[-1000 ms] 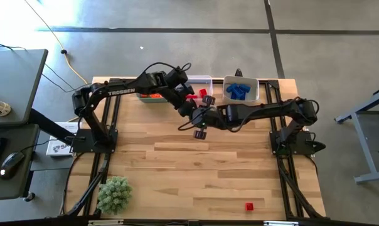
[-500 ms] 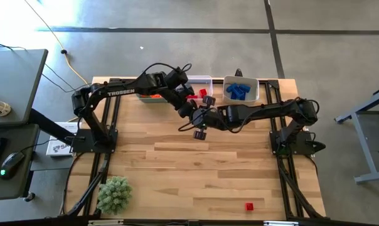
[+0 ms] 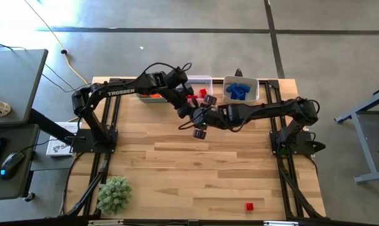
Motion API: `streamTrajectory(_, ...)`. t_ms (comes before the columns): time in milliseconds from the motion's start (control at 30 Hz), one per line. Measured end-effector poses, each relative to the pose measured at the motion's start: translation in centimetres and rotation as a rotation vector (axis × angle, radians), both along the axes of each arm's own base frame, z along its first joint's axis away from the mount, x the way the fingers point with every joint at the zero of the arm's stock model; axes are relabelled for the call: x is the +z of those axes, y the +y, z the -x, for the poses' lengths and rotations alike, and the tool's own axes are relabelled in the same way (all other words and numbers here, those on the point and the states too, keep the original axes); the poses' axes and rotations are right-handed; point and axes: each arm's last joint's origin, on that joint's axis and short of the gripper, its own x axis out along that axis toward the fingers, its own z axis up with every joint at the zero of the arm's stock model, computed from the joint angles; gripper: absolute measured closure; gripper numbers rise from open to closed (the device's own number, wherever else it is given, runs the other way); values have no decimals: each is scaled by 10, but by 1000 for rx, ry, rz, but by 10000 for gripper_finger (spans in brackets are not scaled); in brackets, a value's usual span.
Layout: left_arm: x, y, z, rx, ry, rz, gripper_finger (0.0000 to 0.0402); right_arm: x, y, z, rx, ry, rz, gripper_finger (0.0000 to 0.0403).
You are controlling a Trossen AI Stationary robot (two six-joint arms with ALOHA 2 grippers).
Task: Sort & place blocks by color
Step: Put the orange game piece into the green bin
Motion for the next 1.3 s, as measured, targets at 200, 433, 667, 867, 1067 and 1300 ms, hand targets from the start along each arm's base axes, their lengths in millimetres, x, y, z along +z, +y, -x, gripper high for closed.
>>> streamTrajectory(200,-5,6,4,31,61,-97,334,1,-2,3,-115,-43,-107,198)
streamTrajectory(433,-15,28,28,151,332,-347,334,-4,-3,10,-235,-32,-211,180)
streamTrajectory(667,-16,64,58,290,468,-436,331,-6,1,11,-258,-31,-300,183)
streamTrajectory(867,-17,92,88,387,596,-499,330,-11,7,16,-309,4,-395,183)
streamTrajectory(1067,-17,107,105,402,622,-504,322,-16,18,23,-365,72,-512,183)
streamTrajectory(1300,-16,111,110,413,626,-500,294,-19,40,30,-421,114,-617,183)
